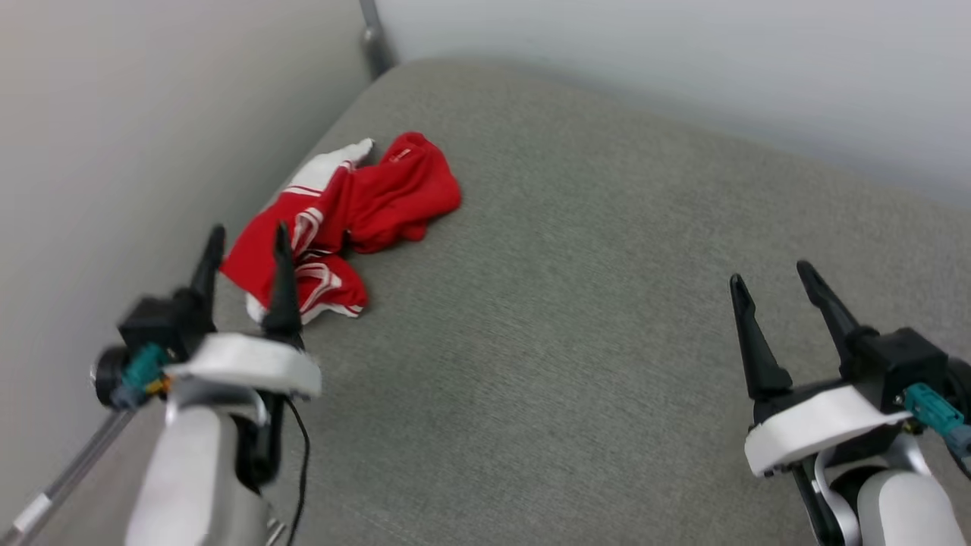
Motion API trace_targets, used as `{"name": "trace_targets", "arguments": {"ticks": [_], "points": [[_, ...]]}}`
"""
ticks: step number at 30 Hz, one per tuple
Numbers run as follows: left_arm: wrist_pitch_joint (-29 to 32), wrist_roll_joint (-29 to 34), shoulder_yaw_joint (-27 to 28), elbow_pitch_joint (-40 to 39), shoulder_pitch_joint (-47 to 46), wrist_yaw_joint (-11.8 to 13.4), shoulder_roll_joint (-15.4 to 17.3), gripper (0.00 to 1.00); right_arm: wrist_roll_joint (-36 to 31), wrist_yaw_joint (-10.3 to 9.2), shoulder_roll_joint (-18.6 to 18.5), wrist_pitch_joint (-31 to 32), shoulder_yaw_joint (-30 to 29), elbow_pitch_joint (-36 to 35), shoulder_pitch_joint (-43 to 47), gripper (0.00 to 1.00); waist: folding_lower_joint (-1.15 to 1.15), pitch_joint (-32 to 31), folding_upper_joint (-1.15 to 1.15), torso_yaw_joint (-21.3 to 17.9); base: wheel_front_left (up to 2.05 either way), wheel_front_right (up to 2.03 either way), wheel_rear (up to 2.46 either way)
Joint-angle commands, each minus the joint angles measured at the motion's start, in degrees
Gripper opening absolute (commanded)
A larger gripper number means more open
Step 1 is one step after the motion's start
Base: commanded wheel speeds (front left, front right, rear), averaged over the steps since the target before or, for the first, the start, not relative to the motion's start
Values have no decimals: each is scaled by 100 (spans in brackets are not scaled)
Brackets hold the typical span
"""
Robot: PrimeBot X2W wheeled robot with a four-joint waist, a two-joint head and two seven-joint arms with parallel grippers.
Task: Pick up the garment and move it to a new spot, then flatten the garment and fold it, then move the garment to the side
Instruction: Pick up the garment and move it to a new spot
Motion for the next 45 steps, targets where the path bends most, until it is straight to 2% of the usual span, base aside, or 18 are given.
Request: {"name": "trace_targets", "arguments": {"ticks": [1,7,13,18,24,30,35,37,38,39,45], "points": [[79,-101,60,107,-336,-60,90,100,-68,-4,-3,35,11,-74,-137,100,0,372,0,-342,0,0,0],[893,-498,280,415,-1569,-226,652,100,-224,-4,-4,100,-5,-248,-467,100,0,1067,0,-853,0,0,0],[2264,-991,456,862,-2424,-329,1389,100,-243,-4,-4,12,-12,-238,-753,100,0,1663,0,-1281,0,0,0],[3513,-1326,439,1437,-2702,-363,1926,100,-181,-3,-3,-104,2,-132,-918,100,0,1982,0,-1516,0,0,0],[4792,-1673,478,2143,-2638,-377,2398,100,-151,-4,-2,-244,55,17,-1101,100,0,2182,0,-1735,0,0,0],[5524,-1956,611,2645,-2452,-247,2449,100,-155,-3,-2,-310,57,113,-1202,100,0,2321,0,-1834,0,0,0],[5899,-2204,714,2981,-2311,-5,2163,100,-181,-4,-3,-308,39,111,-1226,100,0,2367,0,-1855,0,0,0],[5956,-2242,706,3012,-2291,25,2108,43,-208,-3,-3,-261,27,120,-1241,100,0,2366,0,-1851,0,0,0],[5915,-2253,711,3003,-2285,35,2098,19,-208,-4,-3,-252,24,117,-1250,100,0,2359,0,-1848,0,0,0],[5857,-2256,716,2985,-2287,48,2095,0,-212,-4,-3,-235,20,107,-1249,100,0,2344,0,-1841,0,0,0],[5356,-2063,706,2744,-2472,126,2276,0,-213,-4,-2,-193,-18,107,-1161,100,0,2178,0,-1775,0,0,0]]}}
